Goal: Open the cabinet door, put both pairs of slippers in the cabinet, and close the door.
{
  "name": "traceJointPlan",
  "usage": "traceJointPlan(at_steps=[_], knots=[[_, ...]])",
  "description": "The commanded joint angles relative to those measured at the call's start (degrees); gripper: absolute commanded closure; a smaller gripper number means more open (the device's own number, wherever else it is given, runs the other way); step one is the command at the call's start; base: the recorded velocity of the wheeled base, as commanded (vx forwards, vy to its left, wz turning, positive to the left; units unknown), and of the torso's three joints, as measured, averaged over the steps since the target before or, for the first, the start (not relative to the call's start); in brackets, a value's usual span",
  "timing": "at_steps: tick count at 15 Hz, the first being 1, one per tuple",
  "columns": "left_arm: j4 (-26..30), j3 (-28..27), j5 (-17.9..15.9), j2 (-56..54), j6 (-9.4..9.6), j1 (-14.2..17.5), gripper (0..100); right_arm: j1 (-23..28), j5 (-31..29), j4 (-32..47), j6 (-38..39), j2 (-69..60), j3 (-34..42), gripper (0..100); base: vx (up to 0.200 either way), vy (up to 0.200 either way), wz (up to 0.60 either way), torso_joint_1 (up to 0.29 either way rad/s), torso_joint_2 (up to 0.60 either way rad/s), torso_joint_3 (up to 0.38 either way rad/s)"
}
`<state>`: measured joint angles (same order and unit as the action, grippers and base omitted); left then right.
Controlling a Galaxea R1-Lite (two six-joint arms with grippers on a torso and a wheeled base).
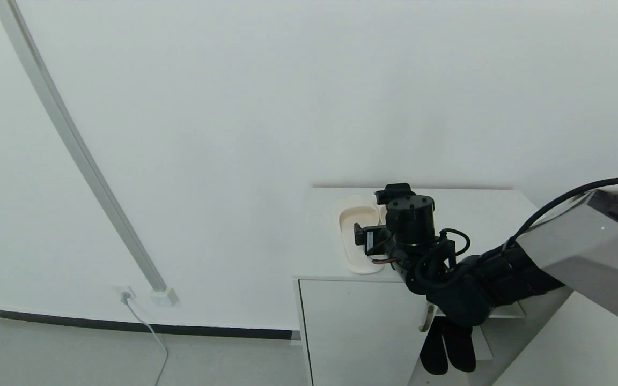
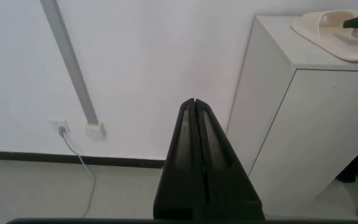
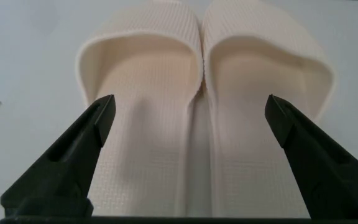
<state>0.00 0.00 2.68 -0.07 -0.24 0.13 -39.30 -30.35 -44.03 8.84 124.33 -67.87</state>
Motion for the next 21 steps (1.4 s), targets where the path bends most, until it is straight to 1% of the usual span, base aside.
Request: traceJointPlan(at_steps=[1, 4, 6, 9, 16, 17, 21], knots=[[0.0, 0.0, 0.04, 0.07, -0.02, 0.04, 100, 0.89, 0.03, -0.62, -0.05, 3.46, -2.27, 0, 0.0, 0.0, 0.0, 0.0, 0.0, 0.0], [0.0, 0.0, 0.04, 0.07, -0.02, 0.04, 100, 1.33, 1.0, -1.49, -0.22, 4.69, -3.59, 0, 0.0, 0.0, 0.0, 0.0, 0.0, 0.0], [0.0, 0.0, 0.04, 0.07, -0.02, 0.04, 100, 3.0, 2.14, -1.49, -0.22, 6.8, -6.58, 0, 0.0, 0.0, 0.0, 0.0, 0.0, 0.0], [0.0, 0.0, 0.04, 0.07, -0.02, 0.04, 100, 3.88, 2.49, -1.32, -0.31, 8.73, -10.09, 0, 0.0, 0.0, 0.0, 0.0, 0.0, 0.0], [0.0, 0.0, 0.04, 0.07, -0.11, 0.04, 100, 4.5, 3.11, 2.99, -1.46, 11.2, -18.27, 0, 0.0, 0.0, 0.0, 0.0, 0.0, 0.0], [0.0, 0.0, 0.04, 0.07, -0.2, 0.04, 100, 4.5, 3.37, 3.08, -1.46, 11.55, -18.36, 100, 0.0, 0.0, 0.0, 0.0, 0.0, 0.0], [0.0, 0.0, 0.04, 0.07, -0.2, 0.04, 100, 4.59, 4.34, 5.1, -1.46, 12.43, -20.47, 100, 0.0, 0.0, 0.0, 0.0, 0.0, 0.0]])
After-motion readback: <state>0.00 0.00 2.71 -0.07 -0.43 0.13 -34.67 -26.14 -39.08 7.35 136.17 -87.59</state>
